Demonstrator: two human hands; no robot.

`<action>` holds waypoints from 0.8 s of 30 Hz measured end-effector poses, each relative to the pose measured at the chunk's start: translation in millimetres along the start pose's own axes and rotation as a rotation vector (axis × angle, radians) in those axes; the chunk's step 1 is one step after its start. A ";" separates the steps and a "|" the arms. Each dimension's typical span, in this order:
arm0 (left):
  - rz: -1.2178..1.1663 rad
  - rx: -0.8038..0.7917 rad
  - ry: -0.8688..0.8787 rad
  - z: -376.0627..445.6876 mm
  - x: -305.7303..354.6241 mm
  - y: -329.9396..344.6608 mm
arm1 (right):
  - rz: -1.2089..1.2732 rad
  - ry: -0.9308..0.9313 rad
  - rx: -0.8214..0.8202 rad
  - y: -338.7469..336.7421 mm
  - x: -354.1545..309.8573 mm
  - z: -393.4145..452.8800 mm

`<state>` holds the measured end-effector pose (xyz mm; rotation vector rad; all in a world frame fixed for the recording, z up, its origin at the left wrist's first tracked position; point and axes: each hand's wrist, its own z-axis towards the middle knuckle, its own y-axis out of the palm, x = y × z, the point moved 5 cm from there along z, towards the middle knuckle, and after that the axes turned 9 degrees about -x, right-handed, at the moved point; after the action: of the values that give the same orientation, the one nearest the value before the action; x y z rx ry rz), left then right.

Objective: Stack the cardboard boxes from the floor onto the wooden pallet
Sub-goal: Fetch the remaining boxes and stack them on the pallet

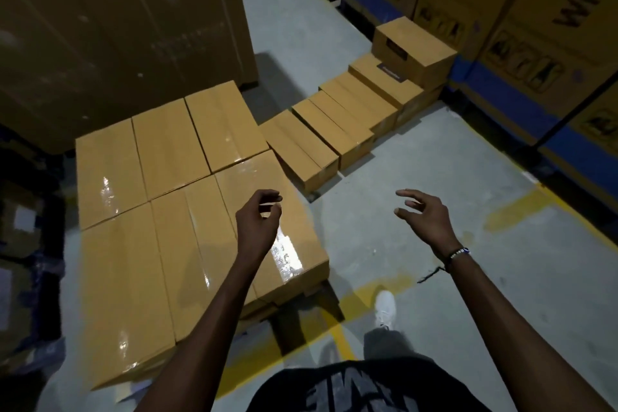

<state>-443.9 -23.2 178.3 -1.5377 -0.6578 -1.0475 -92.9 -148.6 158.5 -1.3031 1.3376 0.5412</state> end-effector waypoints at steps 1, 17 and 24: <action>0.009 0.007 -0.006 7.9 3.3 9.1 | 0.003 -0.006 0.000 -8.4 1.7 12.1; 0.012 0.163 -0.121 134.2 52.5 116.1 | 0.063 -0.045 -0.147 -98.8 -9.2 200.5; -0.015 0.238 -0.148 208.2 53.1 132.5 | 0.038 -0.009 -0.229 -78.5 -26.8 283.9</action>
<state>-251.3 139.1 162.9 -1.4120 -0.8655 -0.8383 79.8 90.6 137.4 -1.4603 1.3239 0.7425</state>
